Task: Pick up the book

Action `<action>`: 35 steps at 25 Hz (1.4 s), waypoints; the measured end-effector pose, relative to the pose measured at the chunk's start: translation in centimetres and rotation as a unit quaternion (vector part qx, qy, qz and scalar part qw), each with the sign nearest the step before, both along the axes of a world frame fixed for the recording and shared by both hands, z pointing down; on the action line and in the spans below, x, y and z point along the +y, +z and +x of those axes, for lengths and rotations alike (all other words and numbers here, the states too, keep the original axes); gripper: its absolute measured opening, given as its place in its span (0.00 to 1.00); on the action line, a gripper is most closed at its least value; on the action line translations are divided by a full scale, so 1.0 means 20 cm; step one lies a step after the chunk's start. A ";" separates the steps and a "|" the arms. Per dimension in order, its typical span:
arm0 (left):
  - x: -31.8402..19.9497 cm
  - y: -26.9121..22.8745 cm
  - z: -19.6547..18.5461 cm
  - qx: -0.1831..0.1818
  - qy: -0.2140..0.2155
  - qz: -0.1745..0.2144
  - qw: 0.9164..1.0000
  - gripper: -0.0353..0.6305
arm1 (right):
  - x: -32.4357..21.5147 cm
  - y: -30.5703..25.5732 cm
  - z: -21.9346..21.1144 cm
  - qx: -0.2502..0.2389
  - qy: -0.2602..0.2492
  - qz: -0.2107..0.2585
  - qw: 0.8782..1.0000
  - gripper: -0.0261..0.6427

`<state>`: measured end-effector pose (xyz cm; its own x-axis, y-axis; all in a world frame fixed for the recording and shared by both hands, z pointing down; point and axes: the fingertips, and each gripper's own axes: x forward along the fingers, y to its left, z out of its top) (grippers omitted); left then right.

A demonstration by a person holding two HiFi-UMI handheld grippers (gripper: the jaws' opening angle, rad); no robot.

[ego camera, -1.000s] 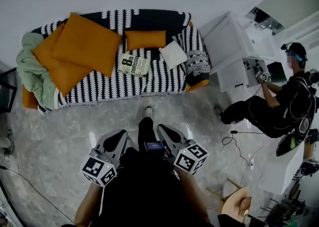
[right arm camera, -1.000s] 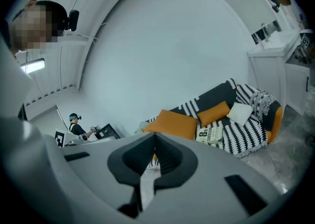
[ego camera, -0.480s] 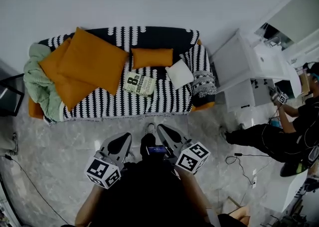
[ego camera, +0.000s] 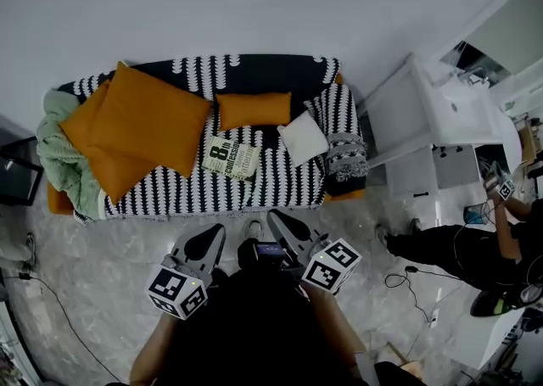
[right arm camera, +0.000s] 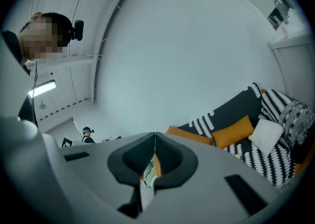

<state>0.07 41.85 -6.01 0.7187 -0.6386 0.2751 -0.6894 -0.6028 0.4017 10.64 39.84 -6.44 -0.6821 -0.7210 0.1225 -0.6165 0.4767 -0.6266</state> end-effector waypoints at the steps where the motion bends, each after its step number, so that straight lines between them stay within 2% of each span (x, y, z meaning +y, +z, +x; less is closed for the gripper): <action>1: -0.03 0.01 0.03 0.000 -0.002 -0.003 1.000 0.07 | -0.04 0.01 0.03 0.000 -0.001 -0.001 1.000 0.06; 9: -0.26 0.07 0.18 0.008 -0.033 -0.043 0.998 0.07 | -0.26 0.07 0.22 -0.005 -0.008 -0.007 1.000 0.07; 15: -0.32 0.12 0.24 0.019 -0.047 -0.071 0.996 0.07 | -0.34 0.11 0.28 -0.016 -0.017 -0.021 1.000 0.07; 22: -0.38 0.20 0.21 0.024 -0.059 -0.100 0.993 0.07 | -0.37 0.19 0.25 -0.019 -0.032 -0.038 0.999 0.07; 28: -0.45 0.27 0.15 0.010 -0.053 -0.107 0.993 0.07 | -0.41 0.25 0.17 -0.015 -0.033 -0.055 0.998 0.07; 35: -0.57 0.44 0.08 0.024 -0.048 -0.132 0.990 0.07 | -0.51 0.33 0.04 0.010 -0.033 -0.070 0.997 0.07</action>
<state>1.75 30.49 2.83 0.6748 -0.6144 0.4087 -0.7145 -0.4055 0.5701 11.52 29.64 0.06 -0.7237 -0.6499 0.2324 -0.5995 0.4251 -0.6782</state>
